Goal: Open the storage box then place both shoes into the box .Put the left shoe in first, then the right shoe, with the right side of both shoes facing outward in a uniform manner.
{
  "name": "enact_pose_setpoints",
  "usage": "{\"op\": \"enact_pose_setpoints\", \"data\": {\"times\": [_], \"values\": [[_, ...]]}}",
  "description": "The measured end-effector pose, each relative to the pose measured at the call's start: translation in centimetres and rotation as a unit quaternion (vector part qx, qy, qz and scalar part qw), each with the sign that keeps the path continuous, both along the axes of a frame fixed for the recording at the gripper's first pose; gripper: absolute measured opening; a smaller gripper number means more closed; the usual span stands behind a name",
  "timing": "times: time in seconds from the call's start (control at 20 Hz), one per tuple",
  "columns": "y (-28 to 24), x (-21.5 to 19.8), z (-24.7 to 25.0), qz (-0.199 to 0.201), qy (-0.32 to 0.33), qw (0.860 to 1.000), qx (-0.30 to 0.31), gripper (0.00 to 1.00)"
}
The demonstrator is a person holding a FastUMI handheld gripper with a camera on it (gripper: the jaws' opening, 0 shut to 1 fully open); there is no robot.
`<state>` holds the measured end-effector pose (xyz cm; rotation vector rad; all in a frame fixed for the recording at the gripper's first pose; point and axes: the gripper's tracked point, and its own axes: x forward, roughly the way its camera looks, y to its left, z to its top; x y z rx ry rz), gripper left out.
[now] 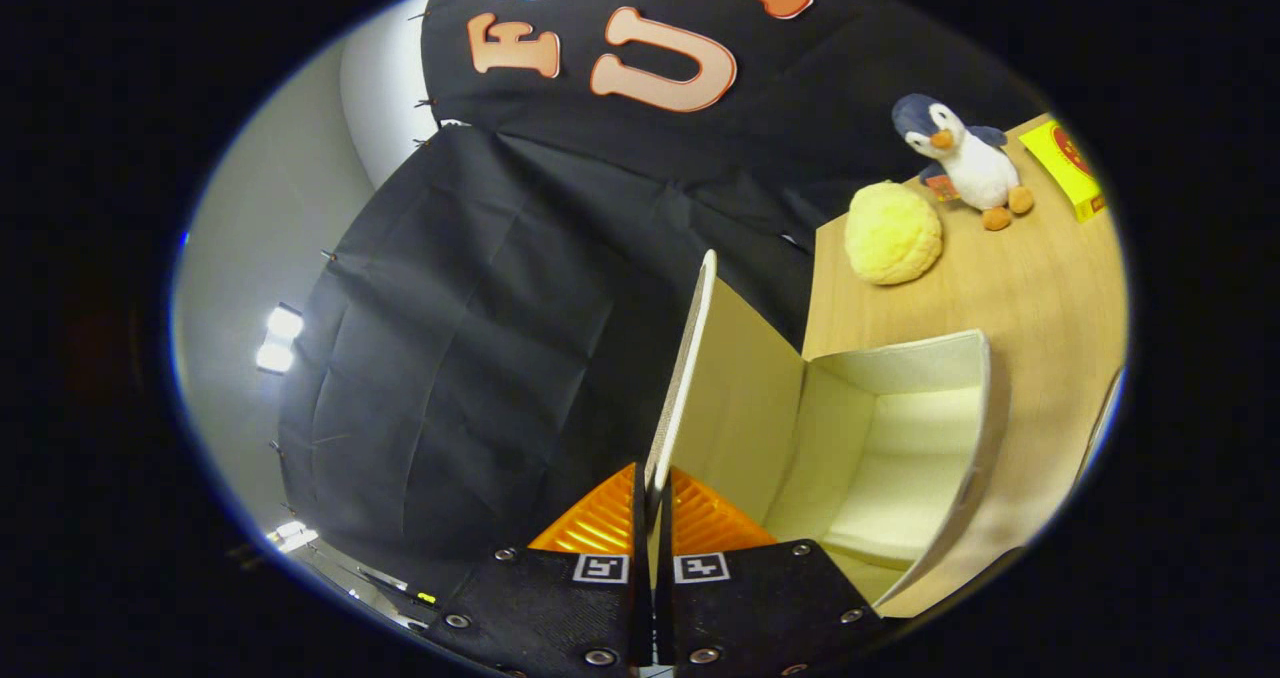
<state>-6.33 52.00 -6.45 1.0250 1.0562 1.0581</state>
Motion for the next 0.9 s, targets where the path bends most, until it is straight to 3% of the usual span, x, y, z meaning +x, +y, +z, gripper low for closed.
{"op": "enact_pose_setpoints", "data": {"times": [0.35, 0.9], "values": [[8.8, -1.2, 2.1, 0.033, -0.013, 0.999, -0.008, 0.03], [20.8, -5.0, -0.6, 0.098, 0.023, 0.992, -0.075, 0.07]]}}
